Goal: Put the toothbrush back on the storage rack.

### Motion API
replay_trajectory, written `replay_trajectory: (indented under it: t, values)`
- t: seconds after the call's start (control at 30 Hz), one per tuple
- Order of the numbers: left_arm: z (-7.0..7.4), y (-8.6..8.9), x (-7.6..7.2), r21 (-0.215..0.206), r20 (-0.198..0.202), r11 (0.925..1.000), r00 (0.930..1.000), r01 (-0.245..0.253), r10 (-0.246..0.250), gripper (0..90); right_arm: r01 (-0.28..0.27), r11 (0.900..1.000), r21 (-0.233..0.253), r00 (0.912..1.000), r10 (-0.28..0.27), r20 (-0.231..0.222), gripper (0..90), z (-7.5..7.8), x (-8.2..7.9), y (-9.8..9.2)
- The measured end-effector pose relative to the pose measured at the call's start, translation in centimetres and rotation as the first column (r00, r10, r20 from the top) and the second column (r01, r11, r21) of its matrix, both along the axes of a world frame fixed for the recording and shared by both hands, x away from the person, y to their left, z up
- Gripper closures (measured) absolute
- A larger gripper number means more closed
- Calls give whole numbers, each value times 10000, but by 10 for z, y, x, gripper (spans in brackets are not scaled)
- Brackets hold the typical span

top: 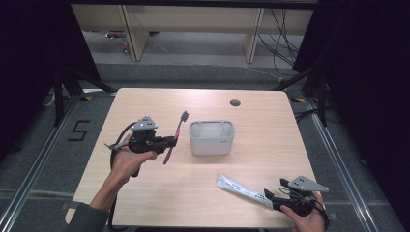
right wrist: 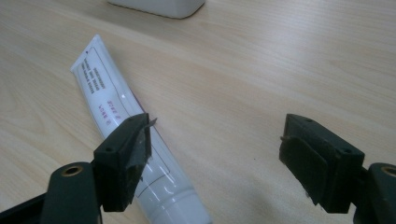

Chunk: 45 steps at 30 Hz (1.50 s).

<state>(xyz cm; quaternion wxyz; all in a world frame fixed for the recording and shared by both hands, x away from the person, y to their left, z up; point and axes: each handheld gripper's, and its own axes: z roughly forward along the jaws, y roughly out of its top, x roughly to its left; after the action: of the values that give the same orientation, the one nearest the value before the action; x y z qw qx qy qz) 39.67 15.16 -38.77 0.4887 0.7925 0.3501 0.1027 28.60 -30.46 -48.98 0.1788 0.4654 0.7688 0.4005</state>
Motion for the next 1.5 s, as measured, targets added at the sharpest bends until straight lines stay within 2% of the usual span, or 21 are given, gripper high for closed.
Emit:
replay_trajectory:
  t: [0.03, 0.07, 0.1, 0.13, 0.23, 0.27, 0.3, 0.33, 0.4, 0.53, 0.6, 0.67, 0.7, 0.73, 0.83, 0.87, 0.9, 1.07, 1.27, 1.4, 1.5]
  values:
    - [2, -2, 2, -109, 43, 9999, 10000, 55, -55, 822, 0, 10000, 0, 10000, 0, 0, 252, 0, 0, 0]
    - [4, -5, 4, -207, 127, 9998, 9999, -51, 53, 822, -150, 9996, -250, 9992, 159, 355, 252, 0, 2, -2]
    - [5, -6, 5, -240, 120, 9997, 9999, -45, 48, 822, -145, 9996, -250, 9992, 153, 357, 252, 0, 2, -2]
    - [6, -8, 7, -369, 222, 9993, 9997, -81, 89, 822, 84, 10000, 34, 10000, -84, -11, 252, 0, 0, 0]
    - [10, -11, 10, -529, 250, 9984, 9995, -198, 212, 822, 32, 10000, 5, 10000, -32, 24, 252, 0, 0, 0]
    - [11, -13, 11, -589, 263, 9981, 9994, -201, 216, 822, -156, 9996, -248, 9993, 164, 333, 252, 0, 2, -2]
    - [11, -14, 13, -669, 278, 9976, 9994, -184, 203, 822, -165, 9996, -239, 9993, 173, 345, 252, 0, 2, -2]
    - [13, -15, 14, -560, 319, 9982, 9992, -212, 230, 822, -9, 10000, 6, 9999, 9, 139, 252, -1, 1, 0]
    - [14, -19, 17, -675, 414, 9976, 9990, -160, 188, 822, -129, 9996, -257, 9991, 139, 394, 252, -1, 3, -2]
    - [19, -24, 22, -671, 487, 9972, 9982, -326, 359, 822, -149, 9997, -213, 9991, 157, 392, 252, -1, 2, -1]
    - [20, -26, 25, -857, 563, 9958, 9977, -315, 364, 822, -172, 9995, -282, 9990, 183, 414, 252, 0, 3, -2]
    - [20, -28, 27, -923, 578, 9947, 9971, -447, 502, 822, -177, 9996, -235, 9993, 185, 334, 252, -1, 2, -2]
    - [20, -29, 29, -997, 591, 9940, 9970, -440, 500, 822, -33, 10000, -15, 10000, 33, 52, 252, 0, 0, 0]
    - [20, -30, 30, -1049, 620, 9932, 9964, -505, 573, 822, -171, 9996, -229, 9993, 178, 332, 252, 0, 2, -2]
    - [19, -35, 33, -1093, 646, 9928, 9963, -485, 558, 822, -128, 9995, -289, 9989, 142, 455, 252, -1, 2, -2]
    - [20, -36, 34, -1130, 687, 9925, 9961, -475, 555, 822, -63, 9999, -80, 9997, 64, 245, 252, -1, 1, -1]
    - [20, -37, 35, -1169, 760, 9920, 9955, -480, 571, 822, -162, 9998, -139, 9993, 167, 344, 252, -1, 2, -1]
    - [22, -41, 39, -1400, 907, 9884, 9933, -589, 720, 822, -170, 9996, -244, 9990, 179, 409, 252, -1, 3, -2]
    - [19, -47, 47, -1945, 1130, 9779, 9886, -760, 993, 822, -243, 9994, -256, 9988, 253, 421, 252, -1, 3, -1]
    - [17, -52, 55, -2074, 1235, 9739, 9851, -921, 1195, 822, -267, 9993, -250, 9988, 277, 406, 252, -1, 3, -1]
    - [14, -55, 59, -2120, 1401, 9721, 9814, -1000, 1315, 822, -115, 9999, 36, 9999, 114, 56, 252, 0, 1, 1]
